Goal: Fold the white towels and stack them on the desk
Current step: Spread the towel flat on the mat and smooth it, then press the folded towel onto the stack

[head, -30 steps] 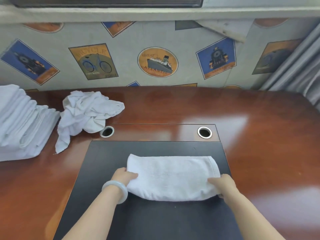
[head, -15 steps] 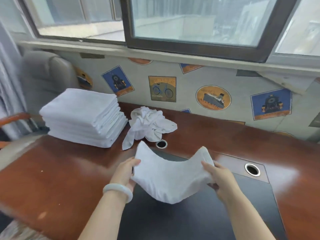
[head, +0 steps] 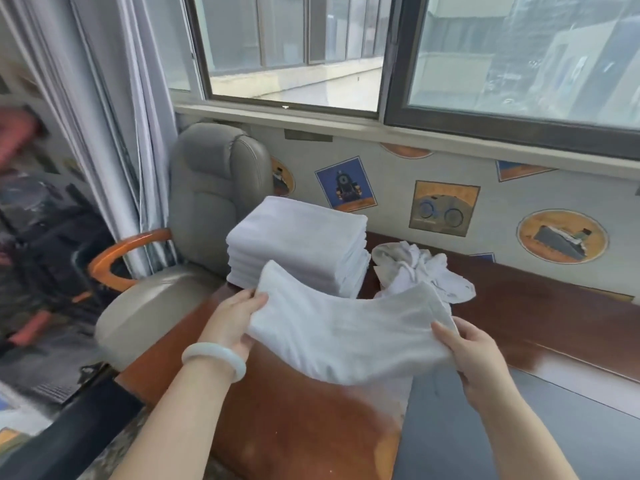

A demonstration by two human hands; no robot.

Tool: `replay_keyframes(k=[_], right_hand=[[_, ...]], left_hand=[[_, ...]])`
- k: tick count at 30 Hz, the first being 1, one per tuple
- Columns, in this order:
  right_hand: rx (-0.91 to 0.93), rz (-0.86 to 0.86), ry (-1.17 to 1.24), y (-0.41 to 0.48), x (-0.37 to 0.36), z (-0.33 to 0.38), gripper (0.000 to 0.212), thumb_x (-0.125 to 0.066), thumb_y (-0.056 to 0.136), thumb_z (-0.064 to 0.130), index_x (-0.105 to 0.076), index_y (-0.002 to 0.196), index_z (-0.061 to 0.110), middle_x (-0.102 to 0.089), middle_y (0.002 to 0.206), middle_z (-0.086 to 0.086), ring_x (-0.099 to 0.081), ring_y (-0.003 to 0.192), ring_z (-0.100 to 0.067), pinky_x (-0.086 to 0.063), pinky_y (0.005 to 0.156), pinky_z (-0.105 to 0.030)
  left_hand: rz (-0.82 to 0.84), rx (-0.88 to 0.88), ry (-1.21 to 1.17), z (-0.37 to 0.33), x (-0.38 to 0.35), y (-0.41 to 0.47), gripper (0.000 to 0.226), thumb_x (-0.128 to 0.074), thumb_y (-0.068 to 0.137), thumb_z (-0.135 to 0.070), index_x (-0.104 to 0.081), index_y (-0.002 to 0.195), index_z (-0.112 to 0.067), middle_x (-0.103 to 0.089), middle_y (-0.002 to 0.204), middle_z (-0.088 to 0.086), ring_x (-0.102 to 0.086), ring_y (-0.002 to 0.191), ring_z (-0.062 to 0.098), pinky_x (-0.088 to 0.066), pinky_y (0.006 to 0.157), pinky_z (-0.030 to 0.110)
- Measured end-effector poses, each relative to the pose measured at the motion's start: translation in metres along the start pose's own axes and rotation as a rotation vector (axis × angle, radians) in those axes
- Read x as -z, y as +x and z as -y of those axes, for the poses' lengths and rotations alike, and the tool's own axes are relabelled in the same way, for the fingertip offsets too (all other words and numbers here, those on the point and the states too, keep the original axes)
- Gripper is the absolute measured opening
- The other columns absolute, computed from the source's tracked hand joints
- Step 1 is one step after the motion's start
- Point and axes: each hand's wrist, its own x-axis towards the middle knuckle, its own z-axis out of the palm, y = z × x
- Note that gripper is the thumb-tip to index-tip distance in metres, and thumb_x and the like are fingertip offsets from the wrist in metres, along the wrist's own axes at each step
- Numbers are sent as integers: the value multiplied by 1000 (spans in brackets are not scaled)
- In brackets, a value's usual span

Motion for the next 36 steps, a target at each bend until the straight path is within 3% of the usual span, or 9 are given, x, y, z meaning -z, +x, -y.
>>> replay_keyframes(k=[7,14,18,21,24,29,32,34,36], right_hand=[[25,-1,-33,38,-18,27,18,-69,90,17,-73,106,11,-76,97,-10,-72,88,-29,-56,84,-42],[-3,66,28,85,-72,54,15,-67,92,20,-72,103,10,-75,96,-16,-70,92,-35,-58,75,-44],[27,36,25,111,-101,60,23,-71,88,20,-72,94,-2,-72,94,-25,-69,95,-42,-51,91,-54],[8,7,46,123,-130,68,21,-71,88,22,-73,96,2,-74,92,-21,-69,96,-41,-49,96,-58],[55,-54,69,139,-158,85,18,-66,91,20,-72,97,4,-73,90,-16,-69,91,-36,-52,93,-53],[143,-219,88,172,-192,101,14,-62,95,19,-70,99,9,-75,89,-10,-68,84,-27,-52,79,-42],[1,-306,-6,197,-206,74,25,-66,93,22,-67,103,-1,-68,94,-13,-64,89,-32,-53,84,-49],[-129,-309,-53,204,-214,56,22,-66,93,22,-63,92,0,-62,92,-11,-58,84,-29,-50,70,-42],[-178,-372,-52,209,-219,42,19,-65,93,16,-52,80,9,-53,81,-5,-51,72,-23,-43,61,-36]], left_hand=[[111,-2,60,-45,29,53,29,-55,99,-13,-62,125,-6,-70,119,15,-67,109,30,-53,83,40],[97,36,51,-73,32,111,28,-56,97,-11,-62,124,-3,-70,116,17,-68,108,32,-53,83,41],[135,85,33,-94,42,168,32,-55,96,-7,-61,126,3,-68,119,21,-65,111,35,-52,90,42],[194,115,51,-120,47,209,29,-53,97,-8,-62,123,2,-69,117,19,-69,104,31,-55,79,37],[278,121,126,-155,48,253,28,-53,99,-12,-63,123,-2,-69,119,18,-67,109,32,-53,87,42],[391,120,200,-192,48,330,25,-54,100,-12,-63,121,-3,-69,119,17,-67,109,32,-53,87,42],[269,205,463,-168,54,380,22,-59,97,-14,-67,114,-1,-72,111,17,-69,102,32,-56,89,43],[188,254,689,-145,64,402,21,-64,90,-17,-69,105,-3,-72,106,16,-68,90,31,-58,83,38],[192,254,751,-127,72,418,17,-62,86,-15,-70,96,-4,-66,93,15,-56,75,27,-50,69,34]])
